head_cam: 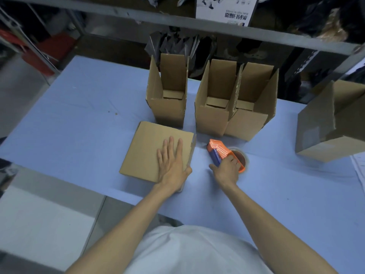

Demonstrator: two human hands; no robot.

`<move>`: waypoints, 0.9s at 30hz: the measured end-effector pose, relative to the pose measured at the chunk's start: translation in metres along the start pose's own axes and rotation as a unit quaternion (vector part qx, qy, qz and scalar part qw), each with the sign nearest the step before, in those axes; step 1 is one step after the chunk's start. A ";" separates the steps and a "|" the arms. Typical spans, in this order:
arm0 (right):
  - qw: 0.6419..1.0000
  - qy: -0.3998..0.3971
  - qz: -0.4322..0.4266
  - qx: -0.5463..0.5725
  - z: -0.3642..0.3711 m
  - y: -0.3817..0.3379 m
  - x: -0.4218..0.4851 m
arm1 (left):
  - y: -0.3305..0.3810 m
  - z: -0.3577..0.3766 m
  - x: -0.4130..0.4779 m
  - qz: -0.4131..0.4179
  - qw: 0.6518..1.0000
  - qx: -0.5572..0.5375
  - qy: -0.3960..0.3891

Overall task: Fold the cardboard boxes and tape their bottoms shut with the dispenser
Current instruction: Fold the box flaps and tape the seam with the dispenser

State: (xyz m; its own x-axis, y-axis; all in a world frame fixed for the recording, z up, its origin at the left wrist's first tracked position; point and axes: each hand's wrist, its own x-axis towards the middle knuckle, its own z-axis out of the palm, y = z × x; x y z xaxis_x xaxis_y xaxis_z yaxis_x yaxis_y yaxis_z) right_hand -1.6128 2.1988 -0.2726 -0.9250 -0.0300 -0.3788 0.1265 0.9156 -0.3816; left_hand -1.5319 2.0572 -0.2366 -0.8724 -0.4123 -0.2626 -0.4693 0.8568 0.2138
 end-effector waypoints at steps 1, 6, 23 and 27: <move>1.000 0.001 0.003 -0.004 0.001 0.001 0.003 | 0.000 -0.001 0.001 0.002 1.000 -0.003 -0.002; 0.998 0.032 -0.048 0.016 -0.003 0.011 -0.004 | -0.004 -0.013 0.003 0.009 0.995 -0.103 -0.004; 0.924 0.072 -0.364 0.095 -0.061 0.032 -0.066 | -0.003 -0.081 -0.014 0.221 0.920 -0.324 0.002; 0.921 0.014 -0.374 0.106 -0.071 0.038 -0.062 | -0.006 -0.083 -0.014 0.203 0.914 -0.351 -0.009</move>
State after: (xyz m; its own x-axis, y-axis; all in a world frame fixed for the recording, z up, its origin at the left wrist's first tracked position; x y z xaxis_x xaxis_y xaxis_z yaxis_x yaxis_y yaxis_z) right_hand -1.5763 2.2643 -0.2040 -0.7901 -0.6080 0.0782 -0.4864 0.5441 -0.6836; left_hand -1.5286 2.0322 -0.1560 -0.9947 -0.0939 -0.0412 -0.0847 0.5253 0.8467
